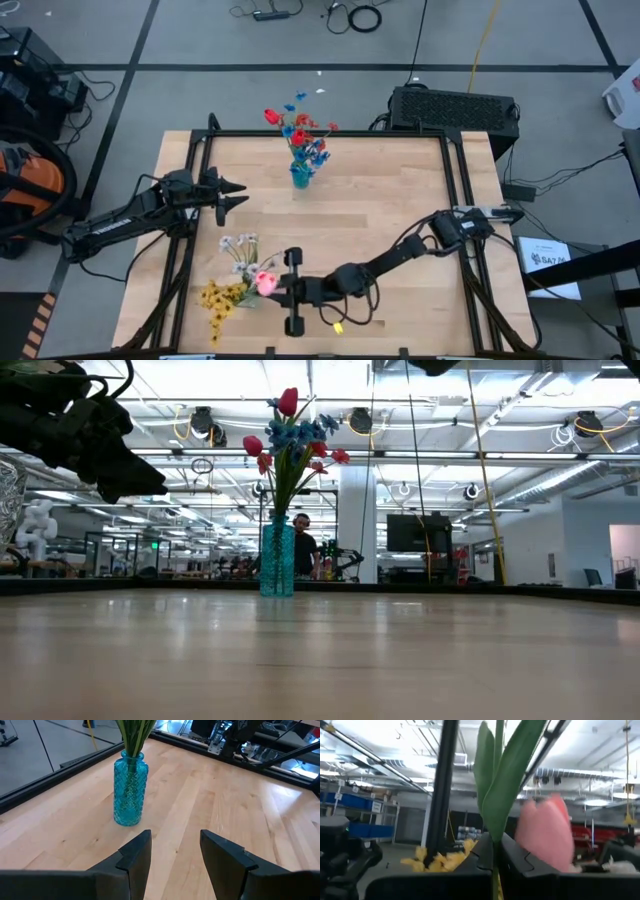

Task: Sort flowers into vase by color
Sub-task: Put the pink tulip into the transparent flower vase

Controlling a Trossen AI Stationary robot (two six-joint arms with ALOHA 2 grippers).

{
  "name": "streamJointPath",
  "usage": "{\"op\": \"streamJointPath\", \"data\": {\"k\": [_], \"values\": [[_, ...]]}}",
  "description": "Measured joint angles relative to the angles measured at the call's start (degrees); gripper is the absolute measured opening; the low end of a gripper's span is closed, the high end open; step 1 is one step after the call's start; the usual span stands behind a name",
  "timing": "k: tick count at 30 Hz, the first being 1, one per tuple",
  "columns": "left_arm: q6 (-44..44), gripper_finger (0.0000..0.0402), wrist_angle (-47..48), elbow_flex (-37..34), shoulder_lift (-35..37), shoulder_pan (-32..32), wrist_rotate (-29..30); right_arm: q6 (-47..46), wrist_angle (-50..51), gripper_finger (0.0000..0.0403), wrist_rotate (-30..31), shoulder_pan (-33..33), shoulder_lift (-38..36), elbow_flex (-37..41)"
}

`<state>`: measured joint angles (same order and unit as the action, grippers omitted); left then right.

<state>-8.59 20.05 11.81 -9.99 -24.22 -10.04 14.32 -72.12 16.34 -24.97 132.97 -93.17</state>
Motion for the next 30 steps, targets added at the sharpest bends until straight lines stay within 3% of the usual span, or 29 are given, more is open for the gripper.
{"op": "streamJointPath", "data": {"k": [20, 30], "values": [[0.01, 0.0176, 0.0, 0.0, -0.01, 0.0, 0.0, -19.21, 24.33, 0.0, 0.01, 4.33, -0.13, -0.02], [0.01, 0.0176, 0.0, 0.0, -0.01, -0.01, 0.0, -19.66, 26.37, 0.0022, -0.07, 4.25, -0.13, -0.01]]}}
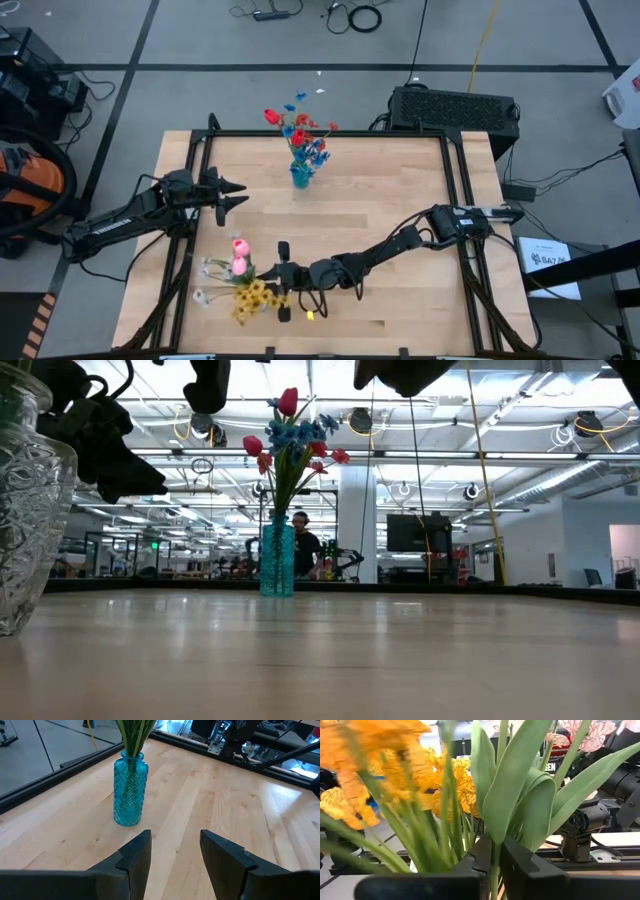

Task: Sort flowers into vase by color
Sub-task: Put the pink tulip into the transparent flower vase

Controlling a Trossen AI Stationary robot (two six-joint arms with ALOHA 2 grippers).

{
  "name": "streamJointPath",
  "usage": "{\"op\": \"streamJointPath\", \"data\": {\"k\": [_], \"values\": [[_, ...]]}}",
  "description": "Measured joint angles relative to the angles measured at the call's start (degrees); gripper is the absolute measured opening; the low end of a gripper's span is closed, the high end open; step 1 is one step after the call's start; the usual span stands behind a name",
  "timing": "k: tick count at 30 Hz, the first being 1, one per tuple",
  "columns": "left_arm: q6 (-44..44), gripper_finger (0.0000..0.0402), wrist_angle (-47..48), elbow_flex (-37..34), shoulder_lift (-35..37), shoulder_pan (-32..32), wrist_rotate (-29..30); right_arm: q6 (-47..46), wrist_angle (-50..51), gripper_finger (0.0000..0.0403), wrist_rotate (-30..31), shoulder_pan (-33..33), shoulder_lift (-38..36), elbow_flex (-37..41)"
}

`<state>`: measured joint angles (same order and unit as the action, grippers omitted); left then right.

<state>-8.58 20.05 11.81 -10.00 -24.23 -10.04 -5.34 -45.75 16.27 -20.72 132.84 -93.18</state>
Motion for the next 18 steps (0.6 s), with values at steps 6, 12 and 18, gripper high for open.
{"op": "streamJointPath", "data": {"k": [6, 12, 18], "values": [[0.0, 0.0176, 0.0, 0.01, 0.0, 0.01, 0.0, 0.0, 0.62, 0.0046, -0.11, -0.24, 0.0, 0.01], [0.0, 0.0176, 0.0, 0.0, 0.02, 0.0, 0.0, 1.46, 0.82, 0.0082, -0.11, -0.84, -0.31, 0.03], [-0.01, 0.0176, 0.0, 0.0, 0.0, 0.01, 0.0, 1.54, 1.21, 0.0108, -0.01, -1.04, -0.34, 0.03]]}}
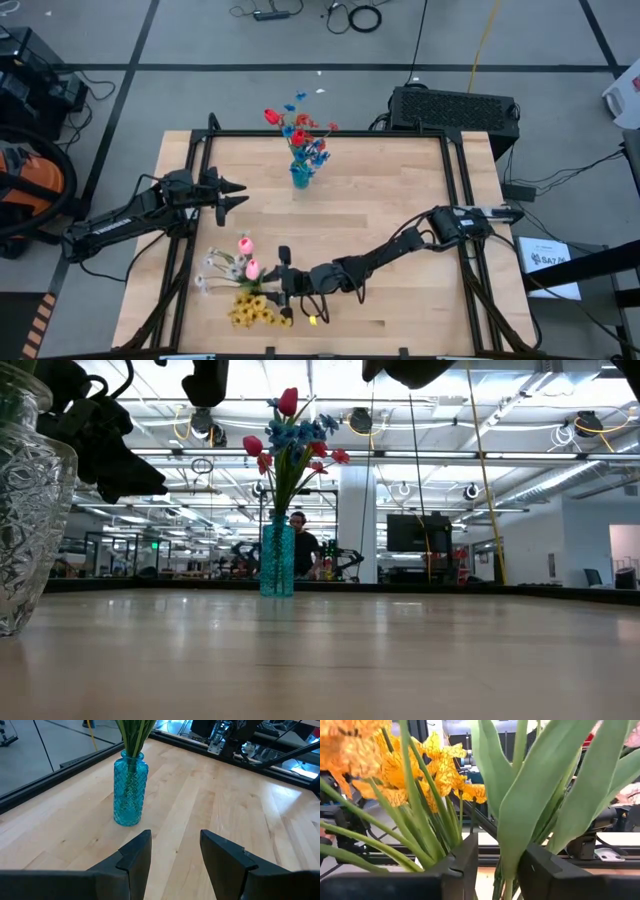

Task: Sort flowers into vase by color
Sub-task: Put the pink tulip into the transparent flower vase, then return to Home Position

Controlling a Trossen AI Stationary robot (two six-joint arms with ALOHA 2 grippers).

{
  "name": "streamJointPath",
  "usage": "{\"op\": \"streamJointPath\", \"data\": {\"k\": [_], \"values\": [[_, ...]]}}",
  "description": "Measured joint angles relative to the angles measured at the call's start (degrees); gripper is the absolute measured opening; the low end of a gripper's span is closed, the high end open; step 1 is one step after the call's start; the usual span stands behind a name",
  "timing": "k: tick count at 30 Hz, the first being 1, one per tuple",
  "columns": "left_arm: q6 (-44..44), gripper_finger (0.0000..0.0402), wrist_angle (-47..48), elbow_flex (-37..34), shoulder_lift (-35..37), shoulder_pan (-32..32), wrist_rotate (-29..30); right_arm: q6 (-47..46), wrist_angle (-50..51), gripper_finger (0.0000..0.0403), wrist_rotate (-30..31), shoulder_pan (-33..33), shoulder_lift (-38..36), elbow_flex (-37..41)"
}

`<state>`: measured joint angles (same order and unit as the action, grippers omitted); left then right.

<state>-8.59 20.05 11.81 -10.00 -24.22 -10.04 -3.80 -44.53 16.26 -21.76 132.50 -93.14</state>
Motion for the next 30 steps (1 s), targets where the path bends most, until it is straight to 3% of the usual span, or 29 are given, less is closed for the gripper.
{"op": "streamJointPath", "data": {"k": [4, 10, 20, 26, 30], "values": [[-0.01, 0.0176, 0.03, 0.01, 0.0, 0.01, -0.02, 1.41, 4.86, 0.0118, 0.36, -0.11, -2.06, 0.07], [-0.01, 0.0176, 0.2, 0.0, 0.02, -0.01, -0.07, -2.6, 24.51, 0.0123, 6.39, -0.54, -9.67, 0.07], [-2.62, 0.0176, -1.23, 0.0, 0.0, -0.01, -0.81, -4.58, 46.54, 0.0123, 6.33, -1.98, -19.11, 0.02], [-0.31, 0.0176, -3.08, 0.0, 0.02, 1.43, -13.66, -11.63, 57.0, 0.0123, 9.48, -2.63, -21.19, 0.02], [-0.2, 0.0176, -8.43, -0.03, 0.02, 4.59, -11.81, -15.85, 63.29, 0.0123, 12.69, -3.0, -21.13, 0.02]]}}
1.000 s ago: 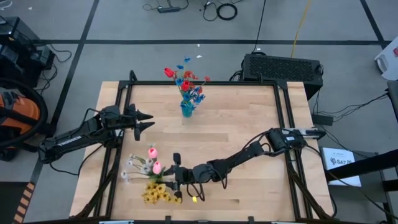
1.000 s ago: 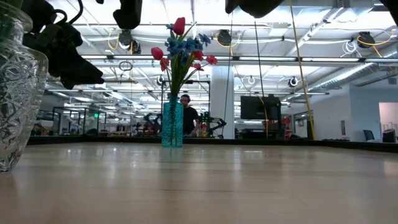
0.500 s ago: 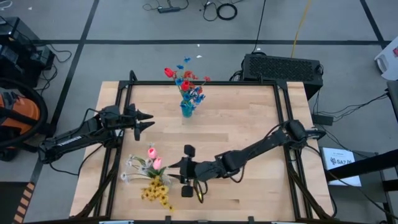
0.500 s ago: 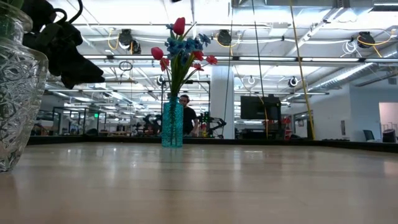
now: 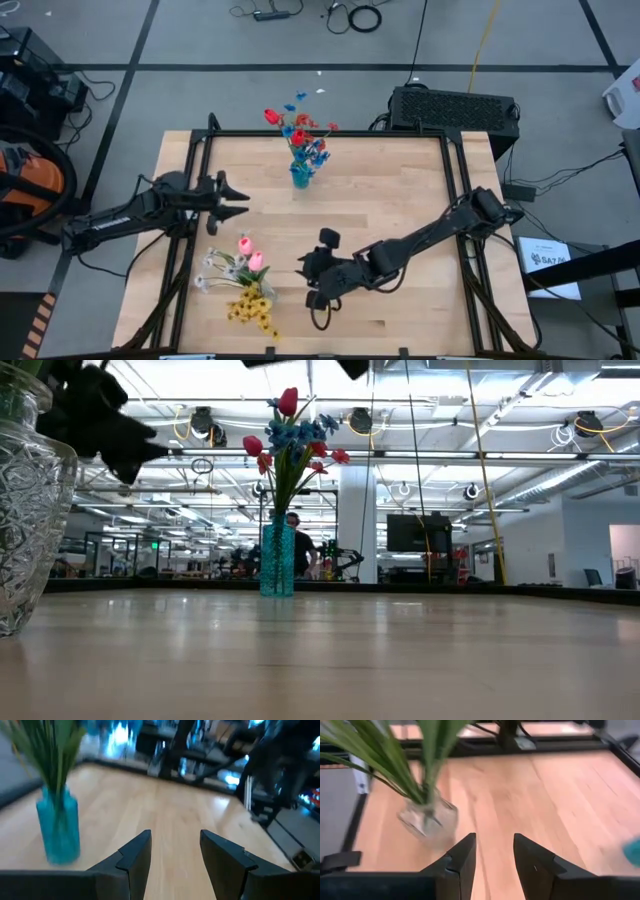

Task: Sort flowers into vase by color
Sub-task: Return to Home Position

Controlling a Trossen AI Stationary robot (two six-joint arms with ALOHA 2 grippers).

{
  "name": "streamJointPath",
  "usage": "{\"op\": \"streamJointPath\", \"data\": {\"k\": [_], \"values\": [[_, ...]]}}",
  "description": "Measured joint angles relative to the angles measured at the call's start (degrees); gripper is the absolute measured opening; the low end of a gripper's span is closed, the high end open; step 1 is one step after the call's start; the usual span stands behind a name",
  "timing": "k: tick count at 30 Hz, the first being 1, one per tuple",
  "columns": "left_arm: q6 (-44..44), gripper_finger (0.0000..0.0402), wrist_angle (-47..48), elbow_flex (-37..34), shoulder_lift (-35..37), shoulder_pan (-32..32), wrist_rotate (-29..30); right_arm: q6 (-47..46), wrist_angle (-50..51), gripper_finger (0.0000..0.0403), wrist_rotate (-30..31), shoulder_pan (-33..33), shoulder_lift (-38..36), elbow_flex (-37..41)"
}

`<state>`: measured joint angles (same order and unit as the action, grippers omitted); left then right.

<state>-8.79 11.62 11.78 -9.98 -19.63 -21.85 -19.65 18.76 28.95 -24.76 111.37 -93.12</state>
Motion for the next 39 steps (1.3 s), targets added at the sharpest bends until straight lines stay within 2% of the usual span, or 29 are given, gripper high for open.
{"op": "streamJointPath", "data": {"k": [5, 8, 11, 24, 28, 33, 39], "values": [[-0.34, 0.0176, -13.99, -5.34, -0.07, 5.35, 4.18, -5.91, 5.57, 0.0123, 4.67, -0.47, 0.03, 0.0], [-0.36, 0.0176, -17.51, -9.13, -0.09, 7.95, 7.26, -6.28, 5.58, 0.0123, 7.82, -1.09, 0.04, 0.0], [-0.31, 0.0176, -19.51, -11.32, -0.12, 10.22, 10.17, -7.6, 6.68, 0.0123, 8.33, -1.84, 0.04, 0.0], [5.29, 0.0176, -21.62, -11.38, -0.07, 19.34, 22.84, -18.2, 17.14, 0.0123, 10.2, -2.75, 0.04, 0.24], [6.11, 0.0176, -20.49, -11.38, -0.07, 19.68, 23.56, -21.55, 16.97, 0.0123, 9.01, -2.73, -0.2, 4.72], [5.91, 0.0176, -19.5, -11.4, 0.14, 19.67, 22.11, -25.44, 7.7, 0.0123, 5.66, -2.75, -2.72, 14.66], [6.21, 0.0176, -19.03, -11.42, 1.49, 19.06, 21.34, -20.57, -17.33, 0.0123, 3.58, -2.25, -9.86, 31.91]]}}
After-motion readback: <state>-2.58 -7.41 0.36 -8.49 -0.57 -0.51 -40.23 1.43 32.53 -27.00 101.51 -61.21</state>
